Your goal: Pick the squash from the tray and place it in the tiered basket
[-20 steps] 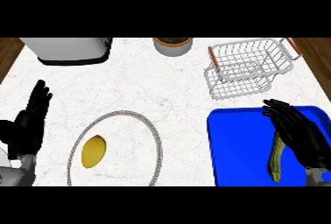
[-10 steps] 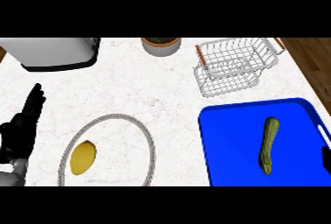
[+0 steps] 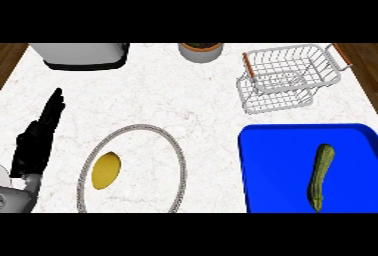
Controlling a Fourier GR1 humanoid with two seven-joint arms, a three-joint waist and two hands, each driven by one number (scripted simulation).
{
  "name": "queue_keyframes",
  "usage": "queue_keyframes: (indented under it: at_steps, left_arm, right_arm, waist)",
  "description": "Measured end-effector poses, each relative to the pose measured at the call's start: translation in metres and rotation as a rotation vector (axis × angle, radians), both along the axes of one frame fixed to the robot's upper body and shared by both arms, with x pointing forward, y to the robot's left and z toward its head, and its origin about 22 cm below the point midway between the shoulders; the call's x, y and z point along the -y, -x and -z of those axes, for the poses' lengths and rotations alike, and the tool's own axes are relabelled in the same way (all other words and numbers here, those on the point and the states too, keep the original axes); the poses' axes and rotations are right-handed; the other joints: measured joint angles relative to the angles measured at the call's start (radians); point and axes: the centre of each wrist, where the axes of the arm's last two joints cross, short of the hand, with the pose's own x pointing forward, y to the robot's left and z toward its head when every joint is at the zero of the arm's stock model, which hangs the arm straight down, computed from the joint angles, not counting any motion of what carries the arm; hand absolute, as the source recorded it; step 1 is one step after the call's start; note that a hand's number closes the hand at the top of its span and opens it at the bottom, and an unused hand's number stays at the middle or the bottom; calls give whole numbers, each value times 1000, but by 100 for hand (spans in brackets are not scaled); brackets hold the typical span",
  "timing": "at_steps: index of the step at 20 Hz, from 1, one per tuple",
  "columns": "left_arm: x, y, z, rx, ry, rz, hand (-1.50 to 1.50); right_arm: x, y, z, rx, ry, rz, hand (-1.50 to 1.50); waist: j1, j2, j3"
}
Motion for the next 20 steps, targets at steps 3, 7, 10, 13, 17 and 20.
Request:
queue_keyframes:
  at_steps: [3, 7, 10, 13, 17, 20]
  left_arm:
    - [6, -4, -2, 1, -5, 19, 0]
    - [13, -8, -4, 3, -2, 35, 0]
    - [14, -11, -4, 5, -4, 39, 0]
    - [14, -11, -2, 3, -4, 41, 0]
    - [16, -14, 2, 4, -2, 41, 0]
    - [20, -17, 1, 7, 0, 44, 0]
  right_arm:
    - [4, -2, -27, -121, -24, -79, -150]
    - [5, -21, -65, -246, -47, -126, -150]
    - [6, -42, -87, -299, -62, -129, -150]
    - [5, -61, -100, -336, -75, -151, -150]
    - [-1, -77, -97, -383, -128, -184, -150]
    - [-2, -88, -90, -425, -153, -194, -150]
  waist:
    - [19, 3, 0]
    - [34, 2, 2]
    - [40, 1, 3]
    - [44, 0, 4]
    - [45, 0, 5]
    - [45, -1, 6]
